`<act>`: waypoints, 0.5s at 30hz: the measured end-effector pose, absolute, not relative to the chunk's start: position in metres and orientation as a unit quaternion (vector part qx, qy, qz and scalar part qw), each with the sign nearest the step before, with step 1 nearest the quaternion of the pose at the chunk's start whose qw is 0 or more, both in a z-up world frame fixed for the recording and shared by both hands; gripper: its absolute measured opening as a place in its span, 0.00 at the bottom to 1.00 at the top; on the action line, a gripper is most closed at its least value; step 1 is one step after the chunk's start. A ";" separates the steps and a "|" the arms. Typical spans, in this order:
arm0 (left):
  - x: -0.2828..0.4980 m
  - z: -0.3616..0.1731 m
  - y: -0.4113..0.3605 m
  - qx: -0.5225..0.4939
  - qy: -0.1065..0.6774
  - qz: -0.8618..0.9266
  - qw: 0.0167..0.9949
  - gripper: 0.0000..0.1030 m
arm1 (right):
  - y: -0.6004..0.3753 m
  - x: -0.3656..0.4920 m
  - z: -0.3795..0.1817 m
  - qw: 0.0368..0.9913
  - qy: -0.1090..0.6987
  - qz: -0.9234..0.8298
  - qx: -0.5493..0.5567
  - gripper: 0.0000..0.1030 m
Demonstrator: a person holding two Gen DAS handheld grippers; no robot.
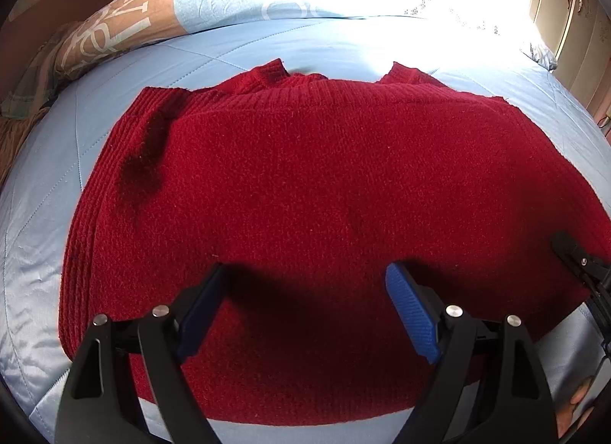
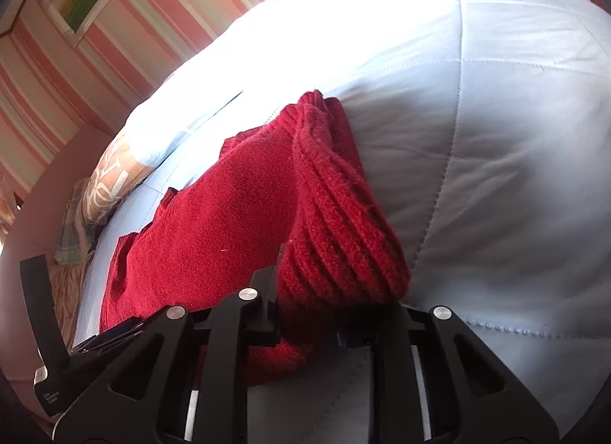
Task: Fold small clothes
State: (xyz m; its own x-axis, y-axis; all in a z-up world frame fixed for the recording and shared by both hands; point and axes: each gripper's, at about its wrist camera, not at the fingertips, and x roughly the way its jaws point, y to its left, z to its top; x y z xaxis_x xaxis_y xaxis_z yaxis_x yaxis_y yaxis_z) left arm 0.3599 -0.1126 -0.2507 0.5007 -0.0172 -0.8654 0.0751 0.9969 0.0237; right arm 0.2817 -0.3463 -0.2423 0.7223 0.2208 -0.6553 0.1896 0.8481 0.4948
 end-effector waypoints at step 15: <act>0.341 -0.225 -0.069 0.008 0.459 -0.055 0.887 0.88 | -0.288 0.283 -0.189 0.935 0.325 0.037 0.137 0.12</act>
State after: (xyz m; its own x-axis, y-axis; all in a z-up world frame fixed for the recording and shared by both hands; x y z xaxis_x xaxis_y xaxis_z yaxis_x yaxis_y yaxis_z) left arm 0.3409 -0.0694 -0.2248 0.5733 -0.0904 -0.8143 0.1057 0.9937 -0.0359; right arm 0.2833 -0.2876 -0.1895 0.7867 0.1577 -0.5969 0.0205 0.9596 0.2805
